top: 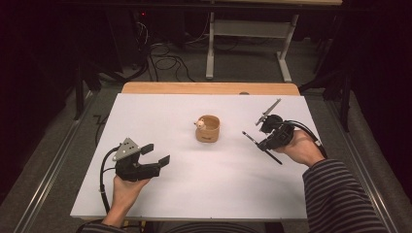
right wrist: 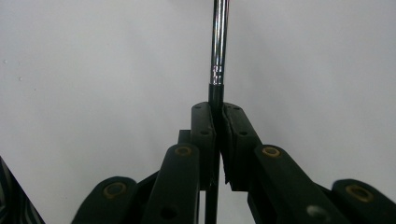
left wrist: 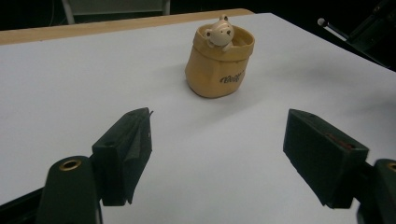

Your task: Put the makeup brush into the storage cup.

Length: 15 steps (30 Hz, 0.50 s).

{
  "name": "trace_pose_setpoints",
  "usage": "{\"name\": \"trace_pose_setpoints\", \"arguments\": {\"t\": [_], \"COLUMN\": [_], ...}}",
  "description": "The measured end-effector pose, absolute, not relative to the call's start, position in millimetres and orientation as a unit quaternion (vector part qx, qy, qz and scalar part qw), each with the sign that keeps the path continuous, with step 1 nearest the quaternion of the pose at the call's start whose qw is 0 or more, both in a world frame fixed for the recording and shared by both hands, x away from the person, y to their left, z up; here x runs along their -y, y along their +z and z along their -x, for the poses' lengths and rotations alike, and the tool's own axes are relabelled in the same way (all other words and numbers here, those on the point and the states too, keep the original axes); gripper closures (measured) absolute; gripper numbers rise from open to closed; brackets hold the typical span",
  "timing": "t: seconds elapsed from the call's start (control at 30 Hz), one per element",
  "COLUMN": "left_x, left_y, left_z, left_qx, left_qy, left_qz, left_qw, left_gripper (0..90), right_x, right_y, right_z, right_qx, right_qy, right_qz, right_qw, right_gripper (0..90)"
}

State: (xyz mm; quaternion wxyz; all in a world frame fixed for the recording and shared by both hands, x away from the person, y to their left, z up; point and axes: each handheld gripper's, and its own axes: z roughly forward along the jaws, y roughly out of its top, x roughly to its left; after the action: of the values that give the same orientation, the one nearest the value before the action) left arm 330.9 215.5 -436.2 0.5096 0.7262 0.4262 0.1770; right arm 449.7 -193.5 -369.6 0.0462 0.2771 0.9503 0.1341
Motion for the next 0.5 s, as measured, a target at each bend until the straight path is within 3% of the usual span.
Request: {"name": "trace_pose_setpoints", "arguments": {"t": [0.5], "left_x": [-215.6], "left_y": [-436.2], "left_z": [-330.8], "left_qx": [-0.427], "left_qy": [0.179], "left_qz": [-0.726], "left_qw": [0.509], "left_gripper": [24.0], "right_x": [194.5], "right_y": [-360.9], "right_z": [-446.2], "right_qx": [-0.946], "right_qy": [0.157], "right_qz": [-0.279], "right_qw": [0.05], "right_gripper": [86.0]}}
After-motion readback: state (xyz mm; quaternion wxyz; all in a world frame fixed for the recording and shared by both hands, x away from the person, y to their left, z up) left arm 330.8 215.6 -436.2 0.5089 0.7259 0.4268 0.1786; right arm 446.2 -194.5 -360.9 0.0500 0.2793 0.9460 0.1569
